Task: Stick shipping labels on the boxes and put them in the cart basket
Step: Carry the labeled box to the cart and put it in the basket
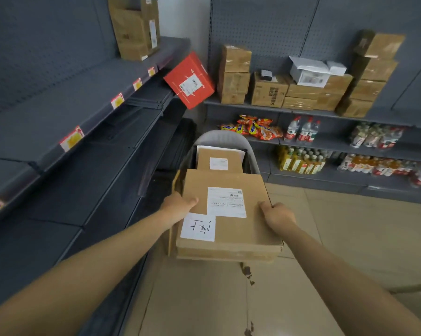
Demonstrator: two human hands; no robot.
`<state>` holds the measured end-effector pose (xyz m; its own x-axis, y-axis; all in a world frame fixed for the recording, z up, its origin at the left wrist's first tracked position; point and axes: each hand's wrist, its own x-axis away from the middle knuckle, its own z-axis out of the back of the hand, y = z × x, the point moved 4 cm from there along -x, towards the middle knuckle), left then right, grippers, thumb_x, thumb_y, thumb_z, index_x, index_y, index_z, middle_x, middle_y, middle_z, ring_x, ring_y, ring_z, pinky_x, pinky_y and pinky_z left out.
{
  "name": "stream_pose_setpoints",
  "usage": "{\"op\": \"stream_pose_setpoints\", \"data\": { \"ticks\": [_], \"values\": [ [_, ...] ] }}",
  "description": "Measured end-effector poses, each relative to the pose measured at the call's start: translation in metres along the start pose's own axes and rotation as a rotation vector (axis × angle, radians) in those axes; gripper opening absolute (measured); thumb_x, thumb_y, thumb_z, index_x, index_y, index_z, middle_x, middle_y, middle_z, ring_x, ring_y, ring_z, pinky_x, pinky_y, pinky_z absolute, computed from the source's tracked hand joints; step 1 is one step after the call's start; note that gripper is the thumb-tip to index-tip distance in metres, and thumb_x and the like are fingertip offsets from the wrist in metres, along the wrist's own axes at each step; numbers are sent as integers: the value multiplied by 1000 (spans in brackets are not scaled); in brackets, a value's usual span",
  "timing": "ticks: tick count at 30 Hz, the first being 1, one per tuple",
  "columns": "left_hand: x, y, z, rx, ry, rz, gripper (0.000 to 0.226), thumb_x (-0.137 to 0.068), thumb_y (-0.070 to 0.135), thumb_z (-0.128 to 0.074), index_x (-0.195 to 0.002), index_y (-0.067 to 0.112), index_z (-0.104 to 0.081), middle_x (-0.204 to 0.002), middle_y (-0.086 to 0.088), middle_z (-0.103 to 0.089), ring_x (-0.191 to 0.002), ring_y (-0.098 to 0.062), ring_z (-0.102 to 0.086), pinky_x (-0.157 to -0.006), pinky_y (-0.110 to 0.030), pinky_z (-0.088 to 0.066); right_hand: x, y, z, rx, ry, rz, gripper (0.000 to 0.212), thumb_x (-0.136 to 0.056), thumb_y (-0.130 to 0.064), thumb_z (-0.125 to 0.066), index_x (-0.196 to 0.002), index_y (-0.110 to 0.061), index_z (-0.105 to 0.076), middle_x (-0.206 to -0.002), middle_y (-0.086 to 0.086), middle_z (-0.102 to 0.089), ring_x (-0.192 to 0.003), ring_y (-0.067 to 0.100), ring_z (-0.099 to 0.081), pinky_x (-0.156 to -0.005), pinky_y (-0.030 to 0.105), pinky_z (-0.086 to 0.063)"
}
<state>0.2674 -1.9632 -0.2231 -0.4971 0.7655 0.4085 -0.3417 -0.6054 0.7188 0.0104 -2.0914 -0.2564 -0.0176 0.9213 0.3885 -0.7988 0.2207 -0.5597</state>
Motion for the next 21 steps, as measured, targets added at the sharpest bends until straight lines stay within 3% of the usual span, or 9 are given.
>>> {"op": "stream_pose_setpoints", "data": {
  "ticks": [5,9,12,15,21],
  "values": [
    [-75,29,0,33,-47,16,43,-93,40,-56,-122,8,-56,-105,-3,-65,-85,-18,-63,-73,-29,-50,-72,-27,1,63,24,-12,54,-94,-55,-38,-114,-8,-57,-107,11,-63,-84,25,-56,-69,32,-44],
    [-135,47,-11,-6,-65,57,46,-94,43,-54,-124,8,-54,-115,-7,-64,-97,-22,-63,-79,-32,-51,-138,-46,-2,75,3,-27,55,-95,-54,-39,-114,-6,-58,-109,14,-64,-86,27,-58,-72,33,-46],
    [-178,57,-19,4,-57,95,46,-94,42,-54,-126,8,-52,-118,-9,-63,-102,-24,-63,-90,-38,-52,-184,-64,-6,92,-26,-13,54,-95,-52,-41,-117,-5,-57,-112,14,-63,-84,26,-56,-69,31,-43],
    [-217,67,-26,-15,-48,125,44,-94,41,-54,-124,9,-51,-118,-8,-63,-102,-24,-63,-91,-40,-52,-222,-75,-8,88,-82,1,50,-96,-50,-42,-113,-6,-58,-110,14,-63,-79,23,-51,-64,29,-38],
    [-273,66,-38,55,-63,148,45,-90,36,-61,-124,9,-52,-120,-6,-62,-106,-23,-61,-94,-42,-51,-273,-87,-15,99,-170,5,46,-96,-47,-45,-112,-7,-58,-111,13,-62,-91,27,-55,-74,30,-42]
  ]
}}
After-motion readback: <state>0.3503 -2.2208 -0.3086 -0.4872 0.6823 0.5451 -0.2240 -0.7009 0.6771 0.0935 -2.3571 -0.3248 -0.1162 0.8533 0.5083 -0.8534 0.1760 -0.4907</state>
